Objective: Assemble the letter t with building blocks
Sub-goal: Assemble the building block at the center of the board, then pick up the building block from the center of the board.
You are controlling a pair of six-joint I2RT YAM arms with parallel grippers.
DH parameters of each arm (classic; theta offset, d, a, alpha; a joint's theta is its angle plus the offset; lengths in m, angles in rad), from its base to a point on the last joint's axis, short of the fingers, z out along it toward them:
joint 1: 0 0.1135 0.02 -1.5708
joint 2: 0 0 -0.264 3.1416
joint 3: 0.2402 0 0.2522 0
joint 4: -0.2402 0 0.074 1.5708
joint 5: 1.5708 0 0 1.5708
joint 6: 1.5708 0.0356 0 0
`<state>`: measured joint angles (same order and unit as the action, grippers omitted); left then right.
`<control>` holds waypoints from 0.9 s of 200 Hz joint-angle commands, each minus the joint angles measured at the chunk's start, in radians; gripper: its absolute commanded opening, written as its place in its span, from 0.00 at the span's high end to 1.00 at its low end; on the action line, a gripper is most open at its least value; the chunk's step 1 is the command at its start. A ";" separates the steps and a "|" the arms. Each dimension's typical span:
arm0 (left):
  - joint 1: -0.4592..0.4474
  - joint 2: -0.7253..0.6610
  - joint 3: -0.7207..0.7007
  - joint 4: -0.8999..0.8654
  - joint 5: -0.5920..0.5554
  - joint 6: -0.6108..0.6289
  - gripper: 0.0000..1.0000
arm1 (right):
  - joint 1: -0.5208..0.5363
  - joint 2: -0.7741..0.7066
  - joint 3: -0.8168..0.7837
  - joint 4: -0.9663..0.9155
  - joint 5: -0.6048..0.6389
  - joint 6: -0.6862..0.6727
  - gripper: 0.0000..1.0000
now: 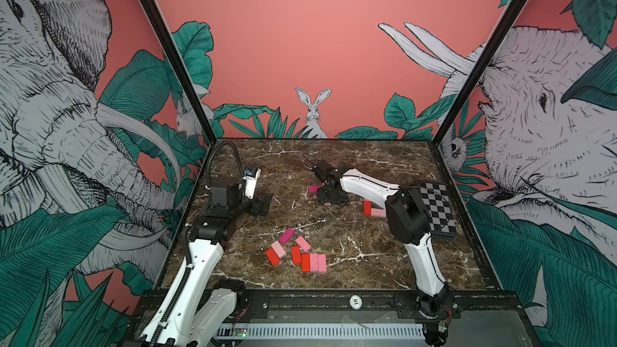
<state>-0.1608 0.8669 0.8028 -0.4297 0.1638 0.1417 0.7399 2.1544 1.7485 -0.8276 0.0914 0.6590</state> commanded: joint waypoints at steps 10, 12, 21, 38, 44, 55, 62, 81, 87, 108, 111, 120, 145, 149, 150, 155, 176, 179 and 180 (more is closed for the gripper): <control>0.003 -0.004 0.027 -0.027 -0.016 -0.002 0.03 | 0.025 -0.201 -0.109 -0.044 -0.031 -0.054 0.23; 0.003 -0.004 0.027 -0.027 -0.018 -0.001 0.03 | 0.027 -0.212 -0.119 -0.047 -0.035 -0.055 0.23; 0.003 -0.003 0.028 -0.028 -0.018 -0.001 0.03 | 0.038 -0.261 -0.170 -0.051 -0.058 -0.056 0.23; 0.004 -0.002 0.031 -0.033 -0.027 -0.001 0.03 | 0.067 -0.346 -0.275 -0.049 -0.104 -0.042 0.24; 0.004 -0.001 0.030 -0.033 -0.031 0.001 0.03 | 0.081 -0.373 -0.310 -0.050 -0.113 -0.030 0.24; 0.004 -0.003 0.030 -0.034 -0.038 0.001 0.03 | 0.116 -0.418 -0.370 -0.057 -0.119 0.001 0.26; 0.004 -0.003 0.029 -0.034 -0.040 0.001 0.03 | 0.140 -0.443 -0.406 -0.054 -0.124 0.024 0.27; 0.006 -0.002 0.027 -0.030 -0.037 0.000 0.03 | 0.207 -0.505 -0.523 -0.004 -0.137 0.106 0.31; 0.006 0.000 0.031 -0.031 -0.036 0.000 0.03 | 0.226 -0.519 -0.561 0.026 -0.140 0.137 0.33; 0.007 0.003 0.033 -0.035 -0.038 -0.002 0.03 | 0.282 -0.540 -0.675 0.150 -0.182 0.230 0.41; 0.007 0.003 0.035 -0.035 -0.038 -0.001 0.03 | 0.290 -0.541 -0.686 0.161 -0.185 0.237 0.42; 0.007 0.002 0.033 -0.033 -0.037 -0.001 0.03 | 0.311 -0.531 -0.703 0.182 -0.193 0.250 0.44; 0.007 -0.002 0.031 -0.032 -0.038 -0.004 0.03 | 0.359 -0.477 -0.678 0.170 -0.198 0.247 0.45; 0.008 -0.001 0.032 -0.032 -0.037 -0.004 0.03 | 0.365 -0.468 -0.672 0.169 -0.202 0.245 0.45; 0.008 0.000 0.031 -0.032 -0.037 -0.004 0.03 | 0.366 -0.466 -0.670 0.169 -0.203 0.245 0.45; 0.006 0.000 0.031 -0.032 -0.038 -0.004 0.03 | 0.372 -0.455 -0.665 0.171 -0.207 0.243 0.45; 0.007 -0.002 0.031 -0.032 -0.038 -0.005 0.03 | 0.396 -0.423 -0.646 0.200 -0.228 0.246 0.46; 0.008 -0.001 0.030 -0.032 -0.039 -0.005 0.03 | 0.400 -0.418 -0.642 0.205 -0.230 0.247 0.46; 0.008 -0.002 0.030 -0.032 -0.039 -0.005 0.03 | 0.401 -0.417 -0.642 0.207 -0.231 0.247 0.46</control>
<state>-0.1600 0.8715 0.8032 -0.4446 0.1326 0.1413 1.1141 1.7050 1.0786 -0.6685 -0.1135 0.8833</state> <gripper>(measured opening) 0.971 0.545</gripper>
